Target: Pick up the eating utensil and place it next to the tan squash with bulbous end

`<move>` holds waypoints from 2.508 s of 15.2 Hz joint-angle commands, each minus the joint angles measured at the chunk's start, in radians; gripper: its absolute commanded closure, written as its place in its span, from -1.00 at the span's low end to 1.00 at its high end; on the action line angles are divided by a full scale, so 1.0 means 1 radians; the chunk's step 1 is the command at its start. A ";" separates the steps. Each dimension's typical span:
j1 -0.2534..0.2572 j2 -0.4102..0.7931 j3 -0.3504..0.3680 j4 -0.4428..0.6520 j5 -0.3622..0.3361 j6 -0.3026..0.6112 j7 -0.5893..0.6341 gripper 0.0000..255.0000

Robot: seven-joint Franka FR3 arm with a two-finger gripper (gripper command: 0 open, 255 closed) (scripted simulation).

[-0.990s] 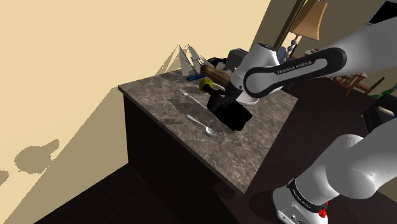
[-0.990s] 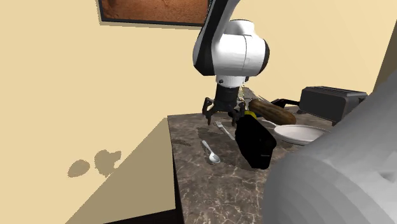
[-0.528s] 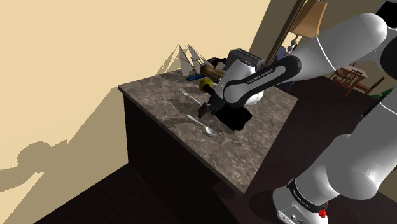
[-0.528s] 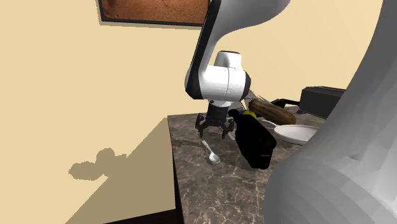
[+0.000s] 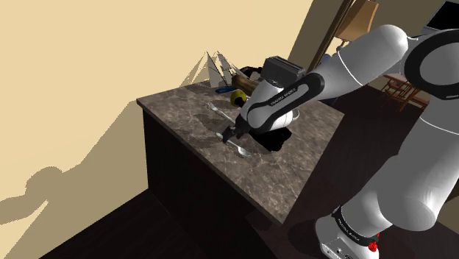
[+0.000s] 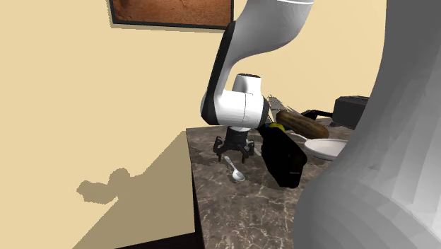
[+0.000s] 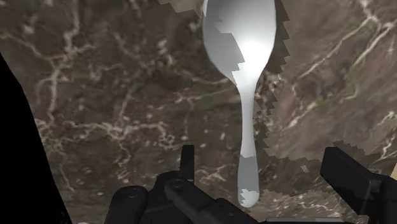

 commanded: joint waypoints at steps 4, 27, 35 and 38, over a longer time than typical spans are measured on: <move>-0.003 0.022 0.005 0.004 0.008 0.018 -0.007 -1.00; 0.015 -0.096 -0.024 0.002 -0.046 -0.097 0.044 1.00; 0.018 -0.189 -0.035 0.017 -0.085 -0.204 0.081 1.00; 0.017 -0.220 -0.037 0.026 -0.097 -0.245 0.093 1.00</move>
